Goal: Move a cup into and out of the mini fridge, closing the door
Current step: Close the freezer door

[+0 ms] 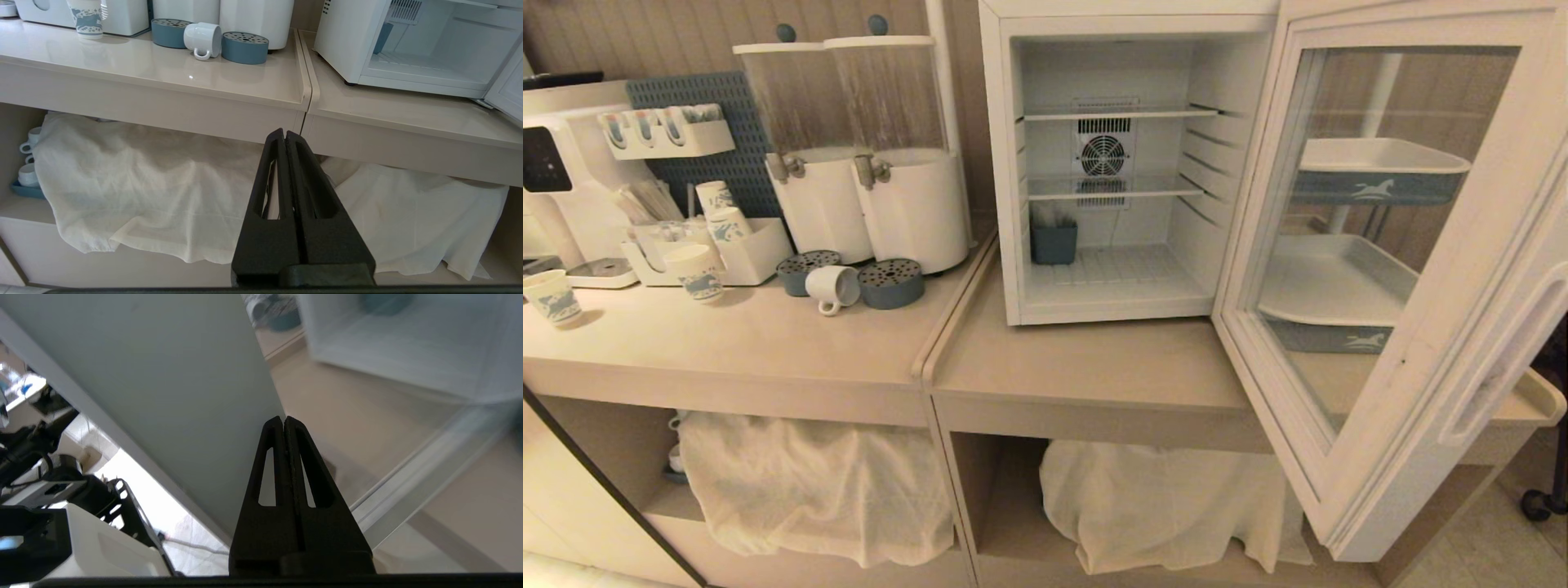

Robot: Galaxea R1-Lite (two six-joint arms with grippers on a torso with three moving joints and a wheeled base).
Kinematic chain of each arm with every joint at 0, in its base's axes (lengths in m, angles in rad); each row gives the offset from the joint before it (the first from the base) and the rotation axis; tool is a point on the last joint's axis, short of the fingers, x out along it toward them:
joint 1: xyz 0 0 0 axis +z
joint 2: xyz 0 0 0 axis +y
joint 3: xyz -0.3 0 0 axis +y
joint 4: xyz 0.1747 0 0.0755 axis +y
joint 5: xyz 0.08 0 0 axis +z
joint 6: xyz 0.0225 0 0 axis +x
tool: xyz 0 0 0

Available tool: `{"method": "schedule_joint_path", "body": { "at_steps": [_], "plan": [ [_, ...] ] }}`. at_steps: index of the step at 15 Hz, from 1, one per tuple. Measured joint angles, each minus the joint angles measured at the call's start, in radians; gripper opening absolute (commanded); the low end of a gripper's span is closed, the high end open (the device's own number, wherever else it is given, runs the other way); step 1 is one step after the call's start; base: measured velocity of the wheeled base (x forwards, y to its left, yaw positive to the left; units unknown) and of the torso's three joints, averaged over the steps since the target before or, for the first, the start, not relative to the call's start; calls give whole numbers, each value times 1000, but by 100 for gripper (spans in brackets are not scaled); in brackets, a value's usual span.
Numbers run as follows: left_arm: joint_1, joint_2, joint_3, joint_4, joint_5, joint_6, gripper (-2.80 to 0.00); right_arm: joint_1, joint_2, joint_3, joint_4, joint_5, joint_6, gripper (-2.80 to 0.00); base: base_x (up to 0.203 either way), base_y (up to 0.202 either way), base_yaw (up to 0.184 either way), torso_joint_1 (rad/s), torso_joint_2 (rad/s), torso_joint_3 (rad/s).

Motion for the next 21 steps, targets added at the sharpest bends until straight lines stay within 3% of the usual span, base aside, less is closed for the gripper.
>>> {"method": "schedule_joint_path", "body": {
  "at_steps": [4, 8, 11, 13, 21],
  "plan": [
    [-1, 0, 0, 1, 0, -2, -280, 362, -25, -4, 14, -328, 30, -280, 0, 0, 0, 0, 0, 0],
    [-1, 0, 0, 0, 0, -3, -280, 761, 40, -81, -62, -835, 102, -280, 0, 0, 0, 0, 0, 0],
    [0, 0, 0, 0, 0, -3, -280, 871, 182, -204, -120, -1143, 126, -280, 0, 0, 0, 0, 0, 0],
    [0, 0, 0, 0, 1, -4, -280, 892, 290, -297, -148, -1234, 130, -280, 0, 0, 0, 0, 0, 0],
    [0, 0, 0, 0, 1, -5, -280, 903, 761, -791, -161, -1360, 124, -280, 0, 0, 0, 0, 0, 0]
  ]
}}
